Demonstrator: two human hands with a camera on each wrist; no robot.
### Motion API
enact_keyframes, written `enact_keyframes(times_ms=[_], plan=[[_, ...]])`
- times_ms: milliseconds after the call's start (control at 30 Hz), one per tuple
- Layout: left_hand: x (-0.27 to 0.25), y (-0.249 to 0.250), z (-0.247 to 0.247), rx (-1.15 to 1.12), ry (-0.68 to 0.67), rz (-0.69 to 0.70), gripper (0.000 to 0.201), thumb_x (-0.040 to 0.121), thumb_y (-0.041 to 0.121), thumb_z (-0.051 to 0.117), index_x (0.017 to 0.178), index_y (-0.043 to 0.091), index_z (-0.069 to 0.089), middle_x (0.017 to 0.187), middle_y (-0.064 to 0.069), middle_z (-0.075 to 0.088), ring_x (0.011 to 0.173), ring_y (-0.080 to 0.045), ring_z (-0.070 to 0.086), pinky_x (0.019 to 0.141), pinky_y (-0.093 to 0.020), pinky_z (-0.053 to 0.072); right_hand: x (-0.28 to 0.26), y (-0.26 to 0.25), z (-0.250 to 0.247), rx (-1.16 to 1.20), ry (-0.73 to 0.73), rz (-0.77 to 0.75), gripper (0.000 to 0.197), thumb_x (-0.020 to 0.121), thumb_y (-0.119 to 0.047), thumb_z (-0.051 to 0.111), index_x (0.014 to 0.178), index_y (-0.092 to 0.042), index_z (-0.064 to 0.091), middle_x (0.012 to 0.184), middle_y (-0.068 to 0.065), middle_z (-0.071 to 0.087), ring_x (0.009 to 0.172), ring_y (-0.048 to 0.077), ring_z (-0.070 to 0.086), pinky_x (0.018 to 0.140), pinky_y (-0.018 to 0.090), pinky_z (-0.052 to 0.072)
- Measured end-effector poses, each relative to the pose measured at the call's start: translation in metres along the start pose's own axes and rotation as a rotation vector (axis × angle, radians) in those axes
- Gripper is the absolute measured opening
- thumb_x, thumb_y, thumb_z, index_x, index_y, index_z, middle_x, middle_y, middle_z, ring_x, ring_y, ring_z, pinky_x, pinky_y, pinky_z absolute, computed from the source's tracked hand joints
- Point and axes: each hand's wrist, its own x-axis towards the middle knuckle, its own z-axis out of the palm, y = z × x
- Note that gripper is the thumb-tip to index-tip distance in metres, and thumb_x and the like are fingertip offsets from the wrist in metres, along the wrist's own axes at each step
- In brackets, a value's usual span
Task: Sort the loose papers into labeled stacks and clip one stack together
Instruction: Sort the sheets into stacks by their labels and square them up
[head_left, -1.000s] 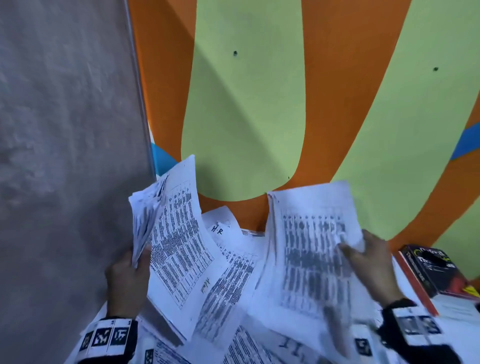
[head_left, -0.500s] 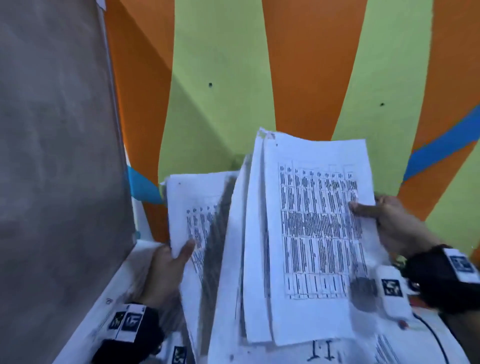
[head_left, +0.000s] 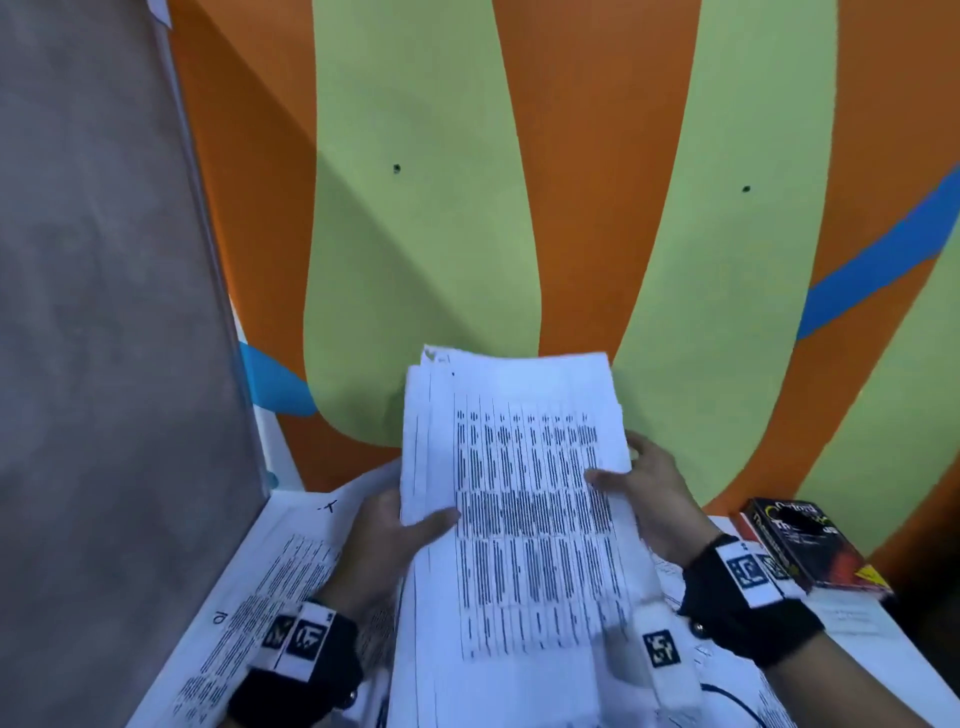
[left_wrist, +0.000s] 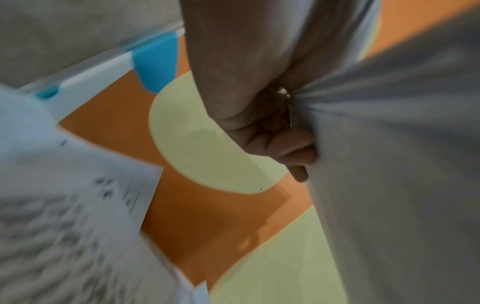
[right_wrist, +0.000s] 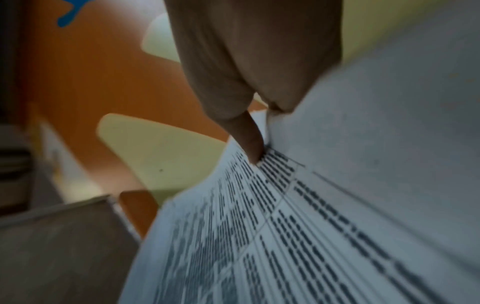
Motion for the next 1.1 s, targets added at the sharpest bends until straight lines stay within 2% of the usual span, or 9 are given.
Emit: enact_keyframes(times_ms=[200, 367, 433, 533, 633, 700, 800, 967, 1100], plan=[[0.032, 0.043, 0.004, 0.217, 0.126, 0.273, 0.016, 0.086, 0.027, 0.066, 0.073, 0.020, 0.061, 0.057, 0.011, 0.056, 0.051, -0.009, 0.053, 0.053, -0.029, 0.043, -0.014, -0.049, 0.031, -0.196, 0.240, -0.673, 0.040, 0.084, 0.002, 0.064, 0.107, -0.028, 0.050, 0.101, -0.020, 0.060, 0.091, -0.017, 0.055, 0.081, 0.006, 0.042], [0.026, 0.028, 0.012, 0.125, 0.239, 0.238, 0.022, 0.075, 0.014, 0.077, 0.068, 0.016, 0.057, 0.055, 0.015, 0.056, 0.047, 0.004, 0.053, 0.049, -0.014, 0.041, -0.018, -0.023, 0.041, -0.199, 0.186, -0.591, 0.050, 0.083, -0.001, 0.068, 0.120, -0.017, 0.039, 0.110, -0.019, 0.055, 0.092, -0.030, 0.048, 0.078, -0.005, 0.035], [0.019, 0.010, 0.015, 0.128, 0.240, 0.136, 0.036, 0.071, 0.014, 0.080, 0.058, 0.020, 0.046, 0.041, 0.014, 0.047, 0.039, 0.001, 0.045, 0.043, -0.015, 0.035, -0.018, 0.007, 0.040, -0.176, 0.123, -0.431, 0.062, 0.080, -0.002, 0.071, 0.130, -0.013, 0.035, 0.124, -0.002, 0.056, 0.101, -0.020, 0.052, 0.092, 0.007, 0.043], [0.014, -0.010, 0.016, 0.101, 0.226, 0.070, 0.026, 0.070, 0.008, 0.079, 0.077, 0.022, 0.059, 0.070, 0.008, 0.066, 0.066, -0.008, 0.063, 0.050, -0.011, 0.045, -0.018, 0.035, 0.037, -0.138, 0.073, -0.284, 0.079, 0.080, -0.010, 0.073, 0.141, -0.020, 0.024, 0.135, 0.002, 0.052, 0.113, 0.003, 0.058, 0.107, 0.045, 0.042], [0.017, -0.010, 0.015, 0.108, 0.240, 0.067, 0.024, 0.068, 0.010, 0.081, 0.075, 0.021, 0.061, 0.071, 0.004, 0.068, 0.063, -0.007, 0.063, 0.047, -0.011, 0.045, -0.011, 0.024, 0.035, -0.121, 0.105, -0.382, 0.090, 0.082, 0.002, 0.067, 0.143, -0.035, 0.012, 0.132, 0.003, 0.051, 0.116, 0.006, 0.056, 0.106, 0.038, 0.044], [0.018, -0.005, 0.018, 0.122, 0.249, 0.114, 0.031, 0.068, 0.010, 0.081, 0.065, 0.023, 0.053, 0.050, 0.013, 0.060, 0.045, 0.002, 0.054, 0.042, -0.008, 0.037, -0.004, 0.005, 0.032, -0.205, 0.129, -0.545, 0.099, 0.081, 0.005, 0.066, 0.145, -0.039, 0.003, 0.145, 0.003, 0.037, 0.131, 0.011, 0.042, 0.095, 0.010, 0.044], [0.016, 0.005, 0.024, 0.109, 0.262, 0.163, 0.040, 0.068, 0.008, 0.080, 0.059, 0.026, 0.046, 0.039, 0.020, 0.053, 0.037, 0.003, 0.047, 0.040, -0.006, 0.032, 0.009, -0.018, 0.030, -0.443, 0.104, -0.737, 0.084, 0.080, 0.006, 0.066, 0.146, -0.026, 0.024, 0.129, 0.005, 0.038, 0.115, 0.000, 0.043, 0.073, -0.007, 0.036], [0.021, 0.010, 0.026, 0.076, 0.337, 0.172, 0.049, 0.074, 0.013, 0.077, 0.047, 0.026, 0.039, 0.033, 0.010, 0.043, 0.031, -0.004, 0.036, 0.039, -0.011, 0.027, 0.008, -0.016, 0.030, -0.367, 0.086, -0.733, 0.064, 0.082, -0.001, 0.067, 0.136, -0.023, 0.040, 0.117, -0.001, 0.049, 0.111, -0.004, 0.047, 0.091, 0.008, 0.037], [0.026, 0.011, 0.025, 0.112, 0.374, 0.190, 0.051, 0.085, 0.026, 0.065, 0.045, 0.023, 0.032, 0.030, 0.005, 0.030, 0.030, -0.006, 0.026, 0.037, -0.014, 0.019, 0.007, 0.007, 0.027, -0.184, 0.035, -0.436, 0.051, 0.088, -0.001, 0.058, 0.129, -0.026, 0.039, 0.127, 0.007, 0.056, 0.119, 0.022, 0.055, 0.102, 0.041, 0.045]])
